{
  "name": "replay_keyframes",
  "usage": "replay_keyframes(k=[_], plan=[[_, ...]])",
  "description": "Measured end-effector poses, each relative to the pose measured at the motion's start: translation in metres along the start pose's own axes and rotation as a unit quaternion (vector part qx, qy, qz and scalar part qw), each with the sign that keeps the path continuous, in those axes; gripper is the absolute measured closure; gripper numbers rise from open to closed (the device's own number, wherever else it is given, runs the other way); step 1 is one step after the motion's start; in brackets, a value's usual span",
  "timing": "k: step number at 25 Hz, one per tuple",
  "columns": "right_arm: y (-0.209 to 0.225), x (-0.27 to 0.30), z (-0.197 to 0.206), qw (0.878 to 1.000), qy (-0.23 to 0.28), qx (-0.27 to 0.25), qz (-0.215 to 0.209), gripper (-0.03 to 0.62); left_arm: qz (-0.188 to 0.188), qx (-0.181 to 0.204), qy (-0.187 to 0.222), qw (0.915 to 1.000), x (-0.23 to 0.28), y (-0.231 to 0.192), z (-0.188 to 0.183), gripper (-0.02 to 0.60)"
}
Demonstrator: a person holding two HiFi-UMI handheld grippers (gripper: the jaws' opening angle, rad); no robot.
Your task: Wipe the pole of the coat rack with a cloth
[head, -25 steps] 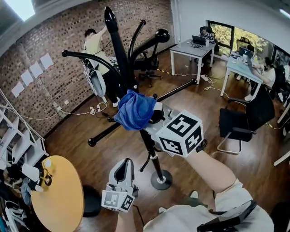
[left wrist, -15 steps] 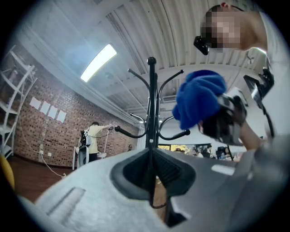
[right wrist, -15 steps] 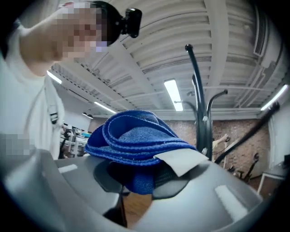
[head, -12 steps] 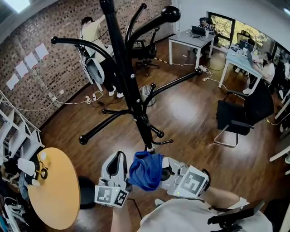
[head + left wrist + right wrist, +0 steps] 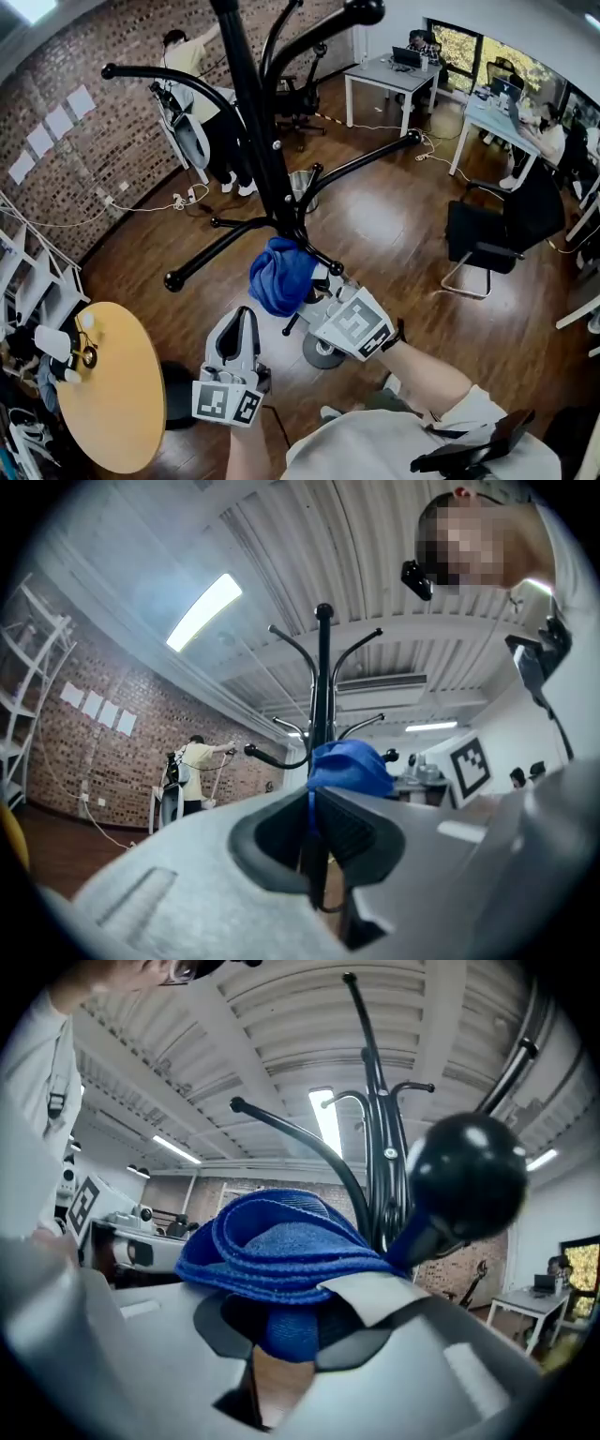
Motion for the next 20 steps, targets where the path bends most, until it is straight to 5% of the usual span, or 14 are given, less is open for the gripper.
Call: replay_keyframes(k=[6, 14, 17, 20], plan=[[0.003, 0.004, 0.053, 0.999, -0.021, 0.021, 0.011, 0.491, -0.024, -0.009, -0.007, 0.9997, -0.024, -0.012, 0.005, 0.563], [-0.030, 0.009, 0.240, 0.984, -0.134, 0.116, 0.015, 0.491, -0.037, 0.005, 0.003, 0.9993, -0.040, -0.011, -0.004, 0.563], [-0.042, 0.010, 0.245, 0.984, -0.130, 0.118, 0.001, 0.491, -0.040, 0.007, 0.006, 0.9991, -0.042, -0.009, -0.007, 0.563], [-0.039, 0.000, 0.211, 0.988, -0.103, 0.111, -0.021, 0.491, -0.049, 0.009, 0.002, 0.9988, -0.038, -0.003, -0.005, 0.563]])
Point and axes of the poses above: the fingertips, and each gripper's own axes: x forward along the fingers, y to its right, z out of its underside, the point moved 1 cm from there along -x, backward along the fingers, and after that the axes turned 4 degrees about -x, right-handed, at the moved point
